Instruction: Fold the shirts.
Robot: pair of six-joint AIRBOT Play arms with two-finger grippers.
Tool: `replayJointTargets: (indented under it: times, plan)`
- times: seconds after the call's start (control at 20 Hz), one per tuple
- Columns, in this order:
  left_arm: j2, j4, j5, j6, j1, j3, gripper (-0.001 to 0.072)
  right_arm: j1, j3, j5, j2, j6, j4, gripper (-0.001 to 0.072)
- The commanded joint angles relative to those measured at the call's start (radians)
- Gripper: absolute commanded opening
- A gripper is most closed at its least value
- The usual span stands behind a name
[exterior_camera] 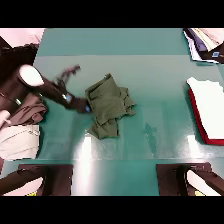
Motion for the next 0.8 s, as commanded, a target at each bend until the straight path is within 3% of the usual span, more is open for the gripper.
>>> replayJointTargets:
  times: [0.0, 0.2, 0.4, 0.45, 0.5, 0.55, 0.6, 0.75]
  plan:
    - [0.026, -0.103, 0.180, -0.008, -0.127, -0.266, 0.0664, 0.001, 0.000, 0.025, -0.023, 0.000, 0.002, 0.0024]
    - [0.025, -0.105, 0.362, -0.043, -0.249, -0.338, 0.0664, 0.010, 0.000, 0.023, -0.023, 0.000, 0.001, 0.0025]
    - [0.024, -0.102, 0.415, -0.065, -0.273, -0.338, 0.0660, 0.010, 0.000, 0.030, -0.022, 0.000, 0.002, 0.0025]
    - [0.024, -0.101, 0.420, -0.068, -0.273, -0.338, 0.0511, 0.010, 0.000, 0.035, -0.023, 0.000, 0.001, 0.0025]
    - [0.024, -0.101, 0.420, -0.068, -0.273, -0.338, 0.0251, 0.010, 0.000, 0.040, -0.022, 0.000, 0.002, 0.0025]
    - [0.024, -0.099, 0.425, -0.068, -0.273, -0.338, 0.0061, 0.010, 0.000, 0.048, -0.022, 0.000, 0.002, 0.0025]
    - [0.024, -0.091, 0.429, -0.068, -0.273, -0.336, 0.0026, 0.010, 0.000, 0.058, -0.022, 0.000, 0.005, 0.0025]
    - [0.053, 0.021, 0.289, -0.098, -0.216, -0.281, 0.0025, 0.019, -0.028, 0.085, -0.022, -0.021, 0.106, 0.0025]
